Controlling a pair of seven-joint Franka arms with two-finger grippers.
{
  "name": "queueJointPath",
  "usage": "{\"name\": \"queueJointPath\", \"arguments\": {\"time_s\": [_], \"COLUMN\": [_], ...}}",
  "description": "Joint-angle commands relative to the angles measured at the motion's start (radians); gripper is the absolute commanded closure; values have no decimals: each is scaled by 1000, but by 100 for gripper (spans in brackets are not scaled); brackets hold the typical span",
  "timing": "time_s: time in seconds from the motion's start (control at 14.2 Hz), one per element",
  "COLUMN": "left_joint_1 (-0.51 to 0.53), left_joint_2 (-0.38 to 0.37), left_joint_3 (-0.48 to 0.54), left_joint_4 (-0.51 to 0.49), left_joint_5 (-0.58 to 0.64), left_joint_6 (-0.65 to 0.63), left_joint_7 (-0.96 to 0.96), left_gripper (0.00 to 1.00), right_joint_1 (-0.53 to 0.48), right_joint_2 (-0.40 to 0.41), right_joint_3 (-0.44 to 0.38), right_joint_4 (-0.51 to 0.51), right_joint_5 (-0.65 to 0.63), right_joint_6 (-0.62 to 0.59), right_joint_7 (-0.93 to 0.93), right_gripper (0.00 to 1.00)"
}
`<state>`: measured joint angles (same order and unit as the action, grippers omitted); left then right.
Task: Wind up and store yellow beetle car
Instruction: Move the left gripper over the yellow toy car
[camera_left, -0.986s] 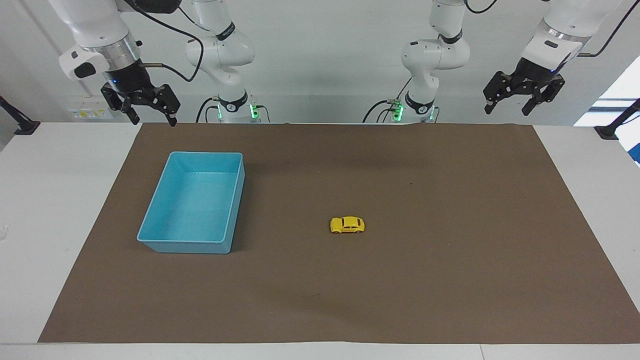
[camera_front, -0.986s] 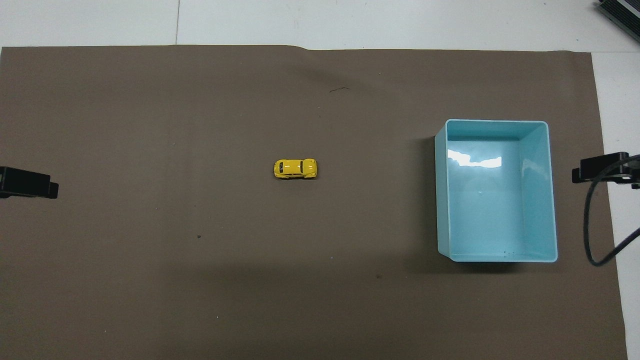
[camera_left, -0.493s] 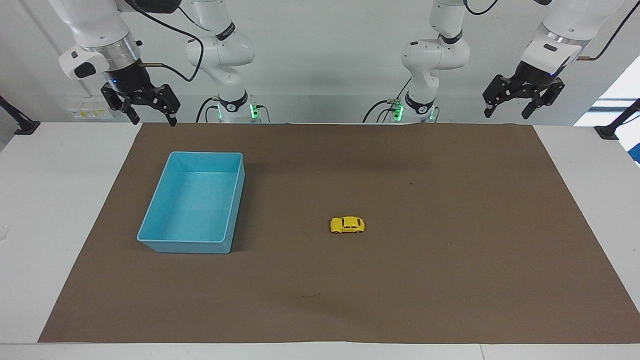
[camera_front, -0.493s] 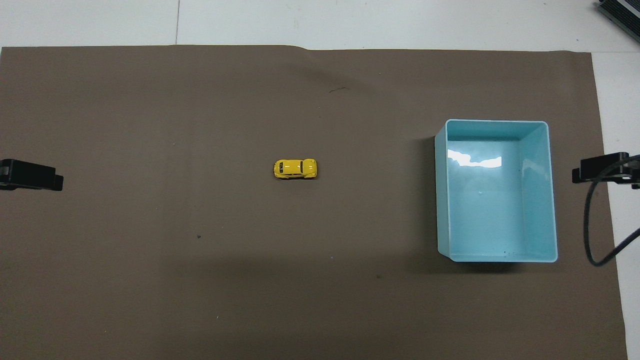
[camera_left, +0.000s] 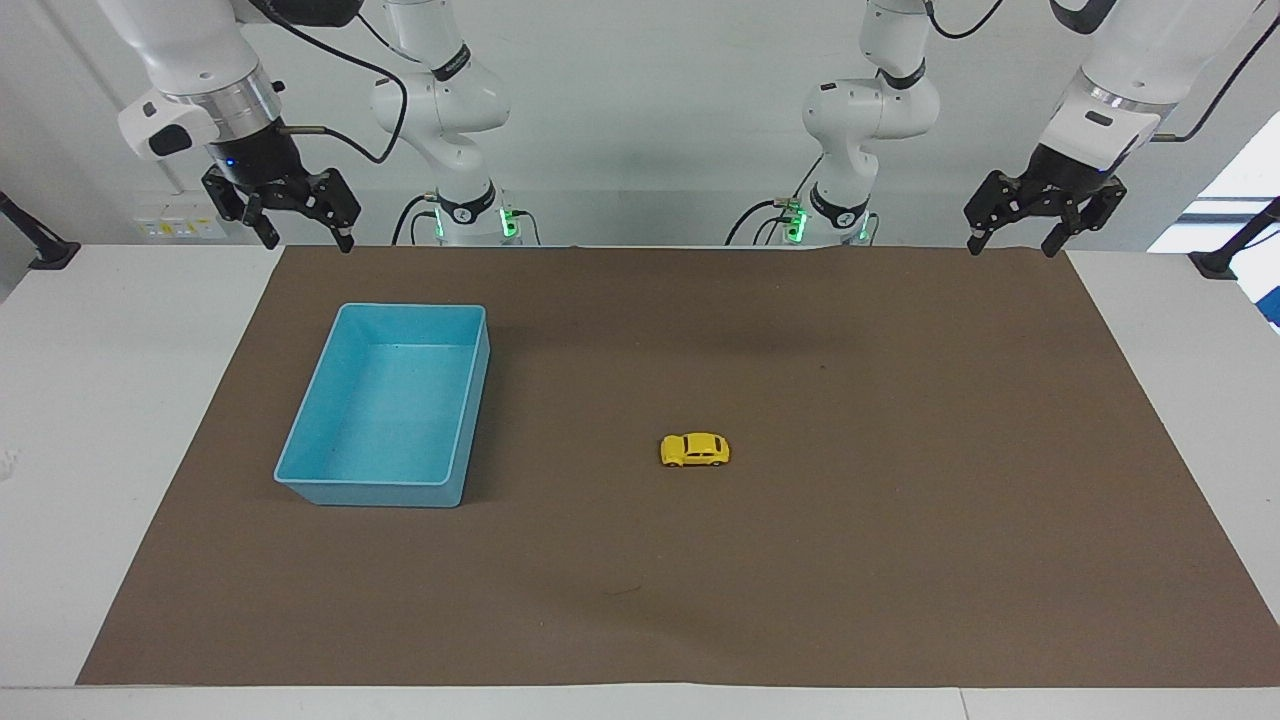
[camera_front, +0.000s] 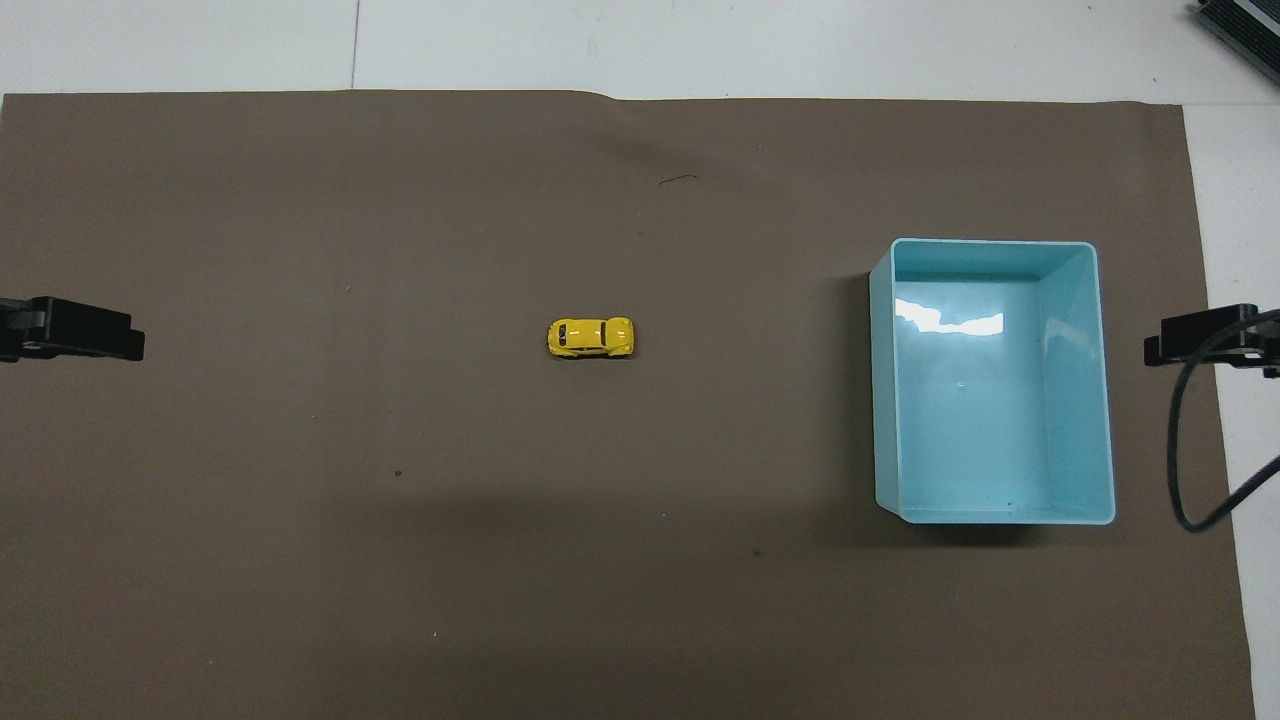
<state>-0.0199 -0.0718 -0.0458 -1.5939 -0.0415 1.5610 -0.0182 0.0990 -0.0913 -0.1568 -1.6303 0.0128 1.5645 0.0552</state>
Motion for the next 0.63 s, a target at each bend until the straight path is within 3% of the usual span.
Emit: {"name": "queueJointPath", "arguments": {"time_s": [0.0, 0.56], "left_joint_1": [-2, -3], "left_joint_2": [9, 84], "left_joint_3": [-9, -78], "left_joint_4": [-17, -32], "left_joint_5": [-15, -14], "left_joint_6": [43, 145], "left_joint_7": [-35, -184], "left_gripper": [0, 0], "right_joint_1": [-7, -5], "right_joint_2": [-8, -8], "right_joint_3": [3, 3], "right_joint_4": [-6, -6], "right_joint_5": [10, 10], "right_joint_6": [3, 3], "right_joint_7": [-17, -17], "right_gripper": [0, 0]}}
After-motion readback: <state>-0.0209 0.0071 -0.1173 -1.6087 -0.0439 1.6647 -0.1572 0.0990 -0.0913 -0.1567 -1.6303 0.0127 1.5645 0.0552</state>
